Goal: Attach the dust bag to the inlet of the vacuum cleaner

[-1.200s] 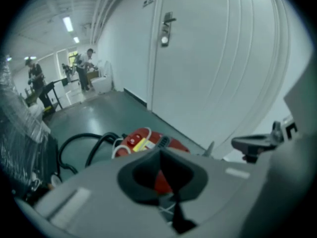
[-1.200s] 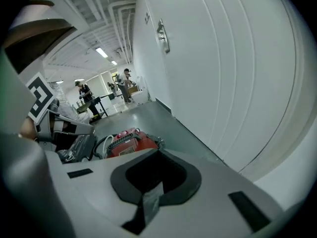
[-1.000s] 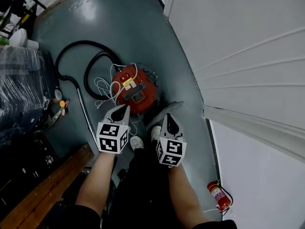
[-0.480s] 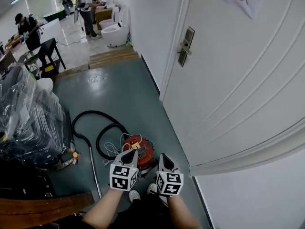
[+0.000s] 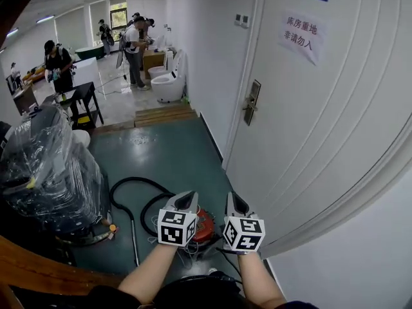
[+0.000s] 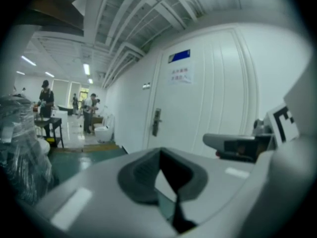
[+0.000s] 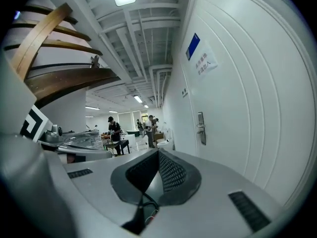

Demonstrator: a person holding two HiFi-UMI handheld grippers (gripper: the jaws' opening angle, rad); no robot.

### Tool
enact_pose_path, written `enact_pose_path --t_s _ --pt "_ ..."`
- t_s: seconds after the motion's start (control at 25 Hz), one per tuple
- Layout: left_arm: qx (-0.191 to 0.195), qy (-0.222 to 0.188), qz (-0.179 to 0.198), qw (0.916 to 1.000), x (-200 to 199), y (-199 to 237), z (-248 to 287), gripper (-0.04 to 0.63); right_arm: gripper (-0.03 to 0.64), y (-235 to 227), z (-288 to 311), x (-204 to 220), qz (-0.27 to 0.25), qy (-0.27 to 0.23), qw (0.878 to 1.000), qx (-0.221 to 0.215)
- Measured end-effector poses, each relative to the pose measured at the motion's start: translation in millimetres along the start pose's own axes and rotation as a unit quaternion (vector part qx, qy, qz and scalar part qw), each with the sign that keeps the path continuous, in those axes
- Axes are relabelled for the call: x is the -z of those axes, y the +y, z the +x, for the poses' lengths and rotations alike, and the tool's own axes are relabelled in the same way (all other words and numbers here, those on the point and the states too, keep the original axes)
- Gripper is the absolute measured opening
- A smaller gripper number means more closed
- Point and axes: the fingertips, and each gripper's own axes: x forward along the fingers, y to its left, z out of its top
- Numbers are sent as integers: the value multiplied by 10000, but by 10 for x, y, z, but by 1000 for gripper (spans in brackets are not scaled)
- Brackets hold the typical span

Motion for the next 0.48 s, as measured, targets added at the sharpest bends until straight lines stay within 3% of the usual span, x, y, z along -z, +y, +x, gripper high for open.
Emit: enact_pose_path --t_s 0.16,0.28,0.48 --pt "-49 -203 129 9997 145 249 -66 -2 -3 225 70 203 -138 -198 9997 -3" --pt "-103 -27 294 9995 378 1 173 -2 -3 -114 41 471 90 -173 9998 -21" --pt "-57 190 293 9994 -159 -553 647 -2 -3 -763 100 -63 214 62 9998 -14"
